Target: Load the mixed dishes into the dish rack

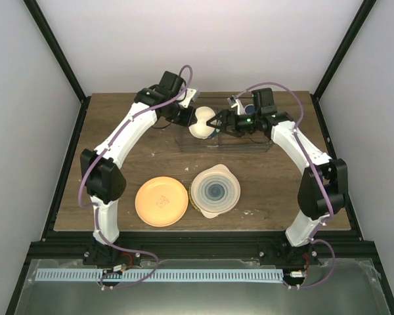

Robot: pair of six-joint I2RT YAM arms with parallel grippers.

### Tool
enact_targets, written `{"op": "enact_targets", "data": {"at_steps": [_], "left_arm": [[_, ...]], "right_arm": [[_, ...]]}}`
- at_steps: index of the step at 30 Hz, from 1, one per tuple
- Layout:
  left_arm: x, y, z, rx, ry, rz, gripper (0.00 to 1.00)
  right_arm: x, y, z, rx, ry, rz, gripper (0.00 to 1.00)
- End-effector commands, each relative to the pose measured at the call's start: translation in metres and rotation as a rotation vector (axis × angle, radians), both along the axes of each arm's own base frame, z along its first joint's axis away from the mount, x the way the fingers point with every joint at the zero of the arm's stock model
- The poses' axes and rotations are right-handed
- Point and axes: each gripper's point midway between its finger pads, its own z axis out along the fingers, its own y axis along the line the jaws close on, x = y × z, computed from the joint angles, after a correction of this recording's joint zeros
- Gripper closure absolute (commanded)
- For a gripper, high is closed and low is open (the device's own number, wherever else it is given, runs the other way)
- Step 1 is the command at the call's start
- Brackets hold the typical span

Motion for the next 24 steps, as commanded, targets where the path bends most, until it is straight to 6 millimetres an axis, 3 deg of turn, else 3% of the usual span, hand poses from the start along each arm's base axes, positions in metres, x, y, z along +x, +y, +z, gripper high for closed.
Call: {"op": "enact_targets", "data": {"at_steps": [1,5,24], "left_arm": [[-0.001,-0.008,0.028,-0.075,-0.049,-0.019,1.00],[-0.002,-0.009,0.025,-0.081,-0.040,-0.022,1.00],[0.001,-0.015,0.019,-0.098,-0.031,-0.025,1.00]], "right_arm": [[0.002,0.014,0.010,0.047,-0.052,0.043,0.00],[0.001,0.015,0.012,0.061,-0.070,0.049,0.01],[-0.005,0.027,0.018,0.127,-0.063,0.106,0.30]]}}
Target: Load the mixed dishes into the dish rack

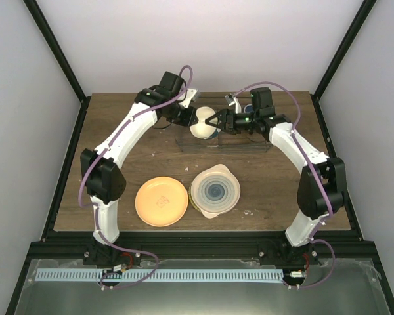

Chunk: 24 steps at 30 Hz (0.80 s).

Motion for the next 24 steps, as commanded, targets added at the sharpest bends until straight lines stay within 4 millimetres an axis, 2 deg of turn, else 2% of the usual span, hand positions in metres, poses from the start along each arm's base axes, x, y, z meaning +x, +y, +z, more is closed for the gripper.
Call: {"op": "enact_targets", "data": {"at_steps": [1,8,12,18,24], "left_arm": [[0.003,-0.011,0.019,-0.076,-0.041,-0.017,1.00],[0.006,-0.012,0.015,-0.080,-0.042,-0.012,1.00],[0.006,-0.013,0.007,-0.076,-0.034,-0.012,1.00],[0.006,-0.010,-0.004,-0.058,-0.023,-0.008,0.80],[0.006,-0.004,-0.007,-0.021,-0.032,0.005,0.57]], "right_arm": [[-0.007,0.013,0.007,0.040,-0.023,0.068,0.32],[-0.009,0.017,0.007,0.056,-0.013,0.091,0.58],[-0.008,0.017,0.006,0.049,-0.015,0.088,0.64],[0.000,0.014,0.003,0.006,-0.030,0.051,0.65],[0.010,0.009,0.006,-0.020,-0.045,0.023,0.66]]}}
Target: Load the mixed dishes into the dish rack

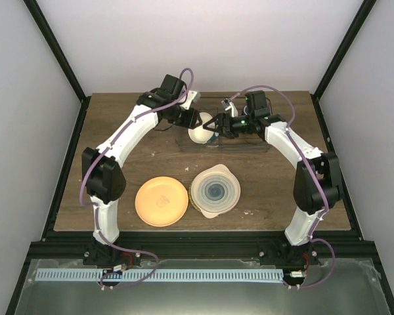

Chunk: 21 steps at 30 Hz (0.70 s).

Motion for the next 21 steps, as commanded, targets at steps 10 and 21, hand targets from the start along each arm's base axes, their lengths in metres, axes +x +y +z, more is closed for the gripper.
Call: {"op": "enact_targets", "data": {"at_steps": [10,21], "left_arm": [[0.006,0.041,-0.008,0.150,-0.034,0.093,0.32],[0.020,0.099,-0.005,0.239,-0.047,0.219,0.24]], "right_arm": [[0.040,-0.037,0.036,-0.135,-0.156,-0.125,0.67],[0.069,-0.090,0.014,-0.520,-0.158,-0.324,0.66]]}}
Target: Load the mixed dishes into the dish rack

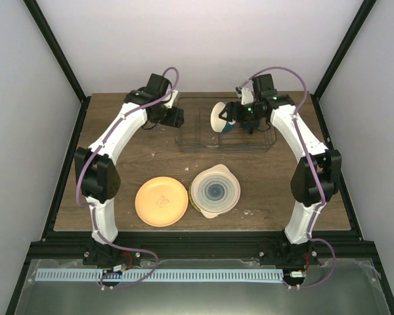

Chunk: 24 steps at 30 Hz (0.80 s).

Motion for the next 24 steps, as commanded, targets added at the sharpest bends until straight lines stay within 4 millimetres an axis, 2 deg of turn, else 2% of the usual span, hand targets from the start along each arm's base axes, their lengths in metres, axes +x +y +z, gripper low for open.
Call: {"op": "enact_targets", "data": {"at_steps": [1,5,12,24], "left_arm": [[-0.002,0.030,0.015,0.048,-0.029,0.052,0.23],[0.001,0.037,0.020,0.050,-0.042,0.063,0.20],[0.006,0.042,0.031,0.044,-0.069,0.071,0.17],[0.004,0.044,0.028,0.020,-0.070,0.070,0.16]], "right_arm": [[0.014,-0.032,0.018,-0.158,-0.086,-0.101,0.66],[0.018,-0.045,0.016,-0.239,-0.095,-0.151,0.66],[0.020,-0.071,0.000,-0.522,-0.076,-0.234,0.66],[0.015,-0.074,-0.037,-0.864,-0.063,-0.261,0.65]]}}
